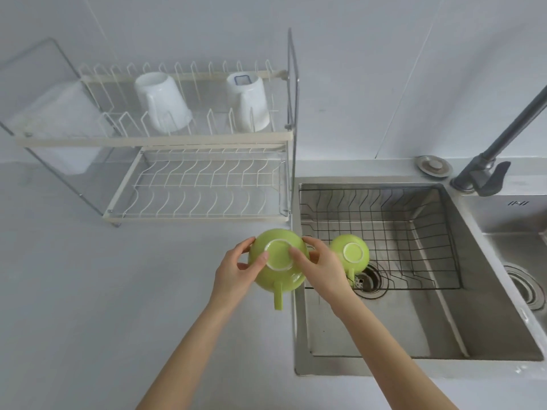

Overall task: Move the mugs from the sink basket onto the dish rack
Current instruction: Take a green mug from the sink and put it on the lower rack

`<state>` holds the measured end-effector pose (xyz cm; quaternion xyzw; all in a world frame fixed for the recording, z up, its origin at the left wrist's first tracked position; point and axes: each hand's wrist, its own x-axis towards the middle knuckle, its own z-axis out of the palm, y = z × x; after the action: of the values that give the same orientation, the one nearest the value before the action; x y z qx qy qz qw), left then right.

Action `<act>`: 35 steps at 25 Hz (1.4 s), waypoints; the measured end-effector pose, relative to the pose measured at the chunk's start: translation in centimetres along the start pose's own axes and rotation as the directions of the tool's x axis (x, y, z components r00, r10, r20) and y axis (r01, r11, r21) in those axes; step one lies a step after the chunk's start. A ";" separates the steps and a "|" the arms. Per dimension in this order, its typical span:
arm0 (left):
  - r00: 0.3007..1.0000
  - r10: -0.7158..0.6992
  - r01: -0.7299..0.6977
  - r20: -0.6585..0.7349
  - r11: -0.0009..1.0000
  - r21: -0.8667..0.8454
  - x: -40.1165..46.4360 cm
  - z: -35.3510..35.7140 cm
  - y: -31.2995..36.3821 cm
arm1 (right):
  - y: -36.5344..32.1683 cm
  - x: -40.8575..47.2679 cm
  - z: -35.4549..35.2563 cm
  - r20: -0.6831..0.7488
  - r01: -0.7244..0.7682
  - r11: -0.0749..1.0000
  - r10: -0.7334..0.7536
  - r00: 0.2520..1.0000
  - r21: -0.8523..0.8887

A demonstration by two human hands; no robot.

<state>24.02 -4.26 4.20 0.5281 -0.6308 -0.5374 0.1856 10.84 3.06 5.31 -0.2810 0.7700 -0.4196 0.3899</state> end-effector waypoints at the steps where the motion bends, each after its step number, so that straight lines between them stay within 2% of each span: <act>1: 1.000 0.002 -0.002 0.007 1.000 0.006 0.3 -0.9 -0.1 | -0.4 0.1 0.8 -0.003 -0.006 1.000 0.006 1.000 0.008; 11: 0.980 0.091 -0.112 0.176 0.988 0.110 5.3 -6.8 1.4 | -5.8 4.2 4.8 -0.063 0.033 0.999 -0.035 0.997 -0.034; 18: 0.973 0.143 -0.177 0.181 0.966 0.190 10.9 -7.8 3.5 | -8.1 8.5 6.1 -0.090 0.050 0.989 -0.062 0.994 -0.136; 26: 0.970 0.141 -0.186 0.197 0.954 0.235 16.6 -6.8 5.0 | -9.4 13.5 7.0 -0.160 0.032 0.993 -0.050 0.986 -0.110; 35: 0.966 0.124 -0.180 0.225 0.952 0.247 18.5 -5.8 5.8 | -8.8 16.2 7.0 -0.164 -0.018 0.991 -0.004 0.986 -0.135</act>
<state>19.09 -23.83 5.14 0.4388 -0.7518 -0.4843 0.0877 8.92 -16.57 4.65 -0.2685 0.8273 -0.3867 0.3066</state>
